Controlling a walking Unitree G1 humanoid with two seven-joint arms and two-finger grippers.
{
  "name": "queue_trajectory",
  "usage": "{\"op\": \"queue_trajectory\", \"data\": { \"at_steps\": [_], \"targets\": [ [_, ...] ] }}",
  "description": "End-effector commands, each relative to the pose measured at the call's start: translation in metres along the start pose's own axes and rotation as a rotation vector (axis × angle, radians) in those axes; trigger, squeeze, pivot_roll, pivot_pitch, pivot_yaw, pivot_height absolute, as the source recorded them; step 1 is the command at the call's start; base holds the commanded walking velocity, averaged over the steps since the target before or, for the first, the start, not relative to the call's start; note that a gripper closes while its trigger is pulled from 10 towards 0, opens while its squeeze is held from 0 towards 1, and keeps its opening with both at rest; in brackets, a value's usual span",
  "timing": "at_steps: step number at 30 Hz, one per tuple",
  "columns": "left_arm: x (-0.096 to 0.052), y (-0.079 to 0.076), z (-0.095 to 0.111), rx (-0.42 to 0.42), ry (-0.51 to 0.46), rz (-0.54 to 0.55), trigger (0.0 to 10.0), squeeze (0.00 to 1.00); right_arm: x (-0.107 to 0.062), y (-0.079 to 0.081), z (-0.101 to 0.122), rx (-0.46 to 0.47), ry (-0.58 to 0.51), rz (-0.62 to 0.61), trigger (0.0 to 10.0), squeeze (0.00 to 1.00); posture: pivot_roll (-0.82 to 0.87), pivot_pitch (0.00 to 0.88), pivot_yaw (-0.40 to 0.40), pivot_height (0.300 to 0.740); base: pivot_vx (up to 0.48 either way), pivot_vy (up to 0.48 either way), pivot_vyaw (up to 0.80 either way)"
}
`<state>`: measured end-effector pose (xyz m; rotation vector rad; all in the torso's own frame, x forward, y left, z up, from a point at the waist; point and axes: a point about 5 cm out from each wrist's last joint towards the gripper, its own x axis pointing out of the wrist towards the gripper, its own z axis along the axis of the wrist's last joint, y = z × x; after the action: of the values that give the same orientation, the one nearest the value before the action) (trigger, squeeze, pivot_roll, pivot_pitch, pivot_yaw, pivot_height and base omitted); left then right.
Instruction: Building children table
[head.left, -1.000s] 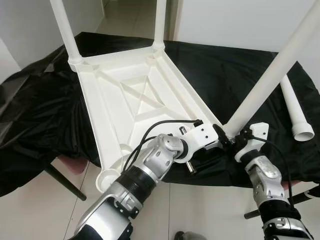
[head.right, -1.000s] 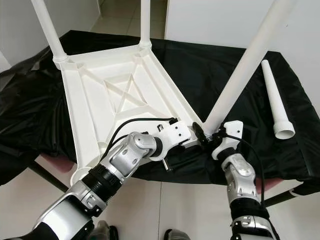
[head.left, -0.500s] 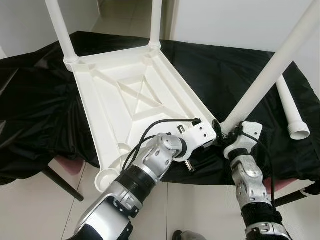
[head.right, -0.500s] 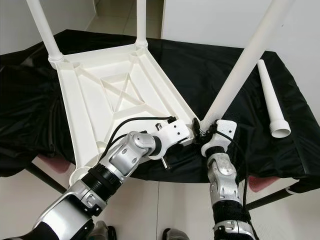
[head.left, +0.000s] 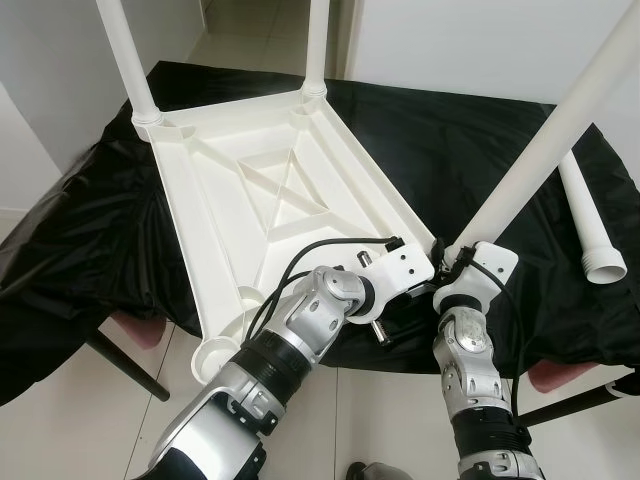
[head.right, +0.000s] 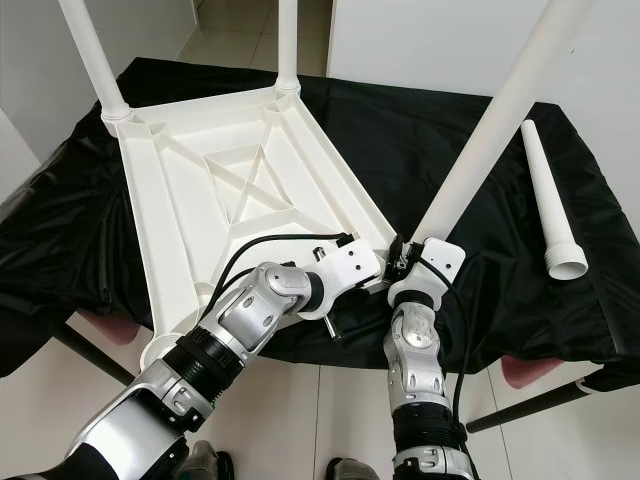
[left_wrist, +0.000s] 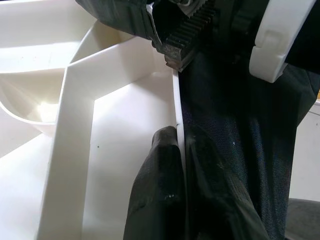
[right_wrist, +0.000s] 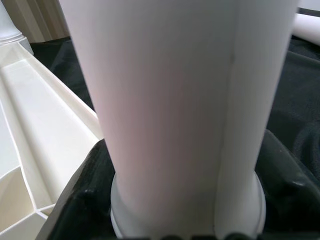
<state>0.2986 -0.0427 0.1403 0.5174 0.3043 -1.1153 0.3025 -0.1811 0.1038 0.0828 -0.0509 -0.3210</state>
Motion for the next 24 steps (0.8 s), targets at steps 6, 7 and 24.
{"op": "queue_trajectory", "data": {
  "at_steps": [6,7,24],
  "targets": [
    [0.002,0.009,0.010,0.016,-0.025,0.135,10.0,0.00,-0.005,-0.015,-0.026,-0.011,0.153,-0.026,10.0,1.00,-0.01,0.018,-0.015,0.740,0.000,0.000,0.00],
    [0.002,0.009,0.010,0.016,-0.025,0.135,10.0,0.00,-0.005,-0.015,-0.026,-0.011,0.153,-0.026,10.0,1.00,-0.01,0.018,-0.015,0.740,0.000,0.000,0.00],
    [0.002,0.012,0.012,0.015,-0.030,0.143,10.0,0.00,0.010,-0.027,0.001,-0.006,0.036,0.506,10.0,0.00,-0.01,0.021,-0.011,0.740,0.000,0.000,0.00]
  ]
}}
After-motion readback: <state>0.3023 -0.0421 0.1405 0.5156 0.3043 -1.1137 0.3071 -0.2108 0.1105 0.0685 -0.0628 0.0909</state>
